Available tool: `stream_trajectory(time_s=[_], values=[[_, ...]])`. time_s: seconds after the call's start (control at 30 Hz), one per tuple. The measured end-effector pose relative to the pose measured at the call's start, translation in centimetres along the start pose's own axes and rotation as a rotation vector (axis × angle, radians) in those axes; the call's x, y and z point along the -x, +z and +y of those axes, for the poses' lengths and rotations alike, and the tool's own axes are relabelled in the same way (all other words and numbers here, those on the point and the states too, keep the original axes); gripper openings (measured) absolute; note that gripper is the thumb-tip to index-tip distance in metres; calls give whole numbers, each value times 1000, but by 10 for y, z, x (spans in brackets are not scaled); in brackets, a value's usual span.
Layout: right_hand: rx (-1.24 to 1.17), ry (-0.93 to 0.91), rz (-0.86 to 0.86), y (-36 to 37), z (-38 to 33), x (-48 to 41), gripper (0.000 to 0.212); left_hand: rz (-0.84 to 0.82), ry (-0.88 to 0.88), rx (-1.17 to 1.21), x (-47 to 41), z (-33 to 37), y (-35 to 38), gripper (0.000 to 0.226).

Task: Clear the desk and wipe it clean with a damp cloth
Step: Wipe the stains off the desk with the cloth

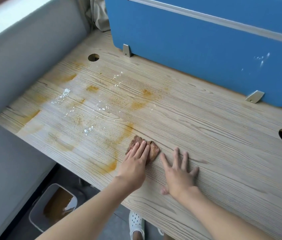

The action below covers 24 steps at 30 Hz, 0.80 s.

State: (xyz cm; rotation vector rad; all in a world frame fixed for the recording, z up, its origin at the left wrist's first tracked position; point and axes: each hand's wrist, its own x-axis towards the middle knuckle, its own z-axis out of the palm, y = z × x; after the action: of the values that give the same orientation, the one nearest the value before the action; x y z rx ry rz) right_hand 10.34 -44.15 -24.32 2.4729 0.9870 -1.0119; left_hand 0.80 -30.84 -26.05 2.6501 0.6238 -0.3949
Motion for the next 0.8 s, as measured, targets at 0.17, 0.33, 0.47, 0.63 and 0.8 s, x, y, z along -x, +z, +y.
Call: stream_trajectory(time_s=[0.17,0.33,0.47,0.63,0.8], values=[[3,10,0,-2,-1,-1,126,19,-71,29,-33,-12,-13,80],[-1,12,27,-2,-3,3,124,15,-24,11,6,-4,1,82],[-90,13,-18,2,-20,9,120,-5,-20,3,-2,-16,-7,83],[-21,32,-13,10,-31,12,126,13,-73,30,4,-7,-3,80],[-8,35,16,13,-31,13,122,-7,-29,12,41,-4,14,73]])
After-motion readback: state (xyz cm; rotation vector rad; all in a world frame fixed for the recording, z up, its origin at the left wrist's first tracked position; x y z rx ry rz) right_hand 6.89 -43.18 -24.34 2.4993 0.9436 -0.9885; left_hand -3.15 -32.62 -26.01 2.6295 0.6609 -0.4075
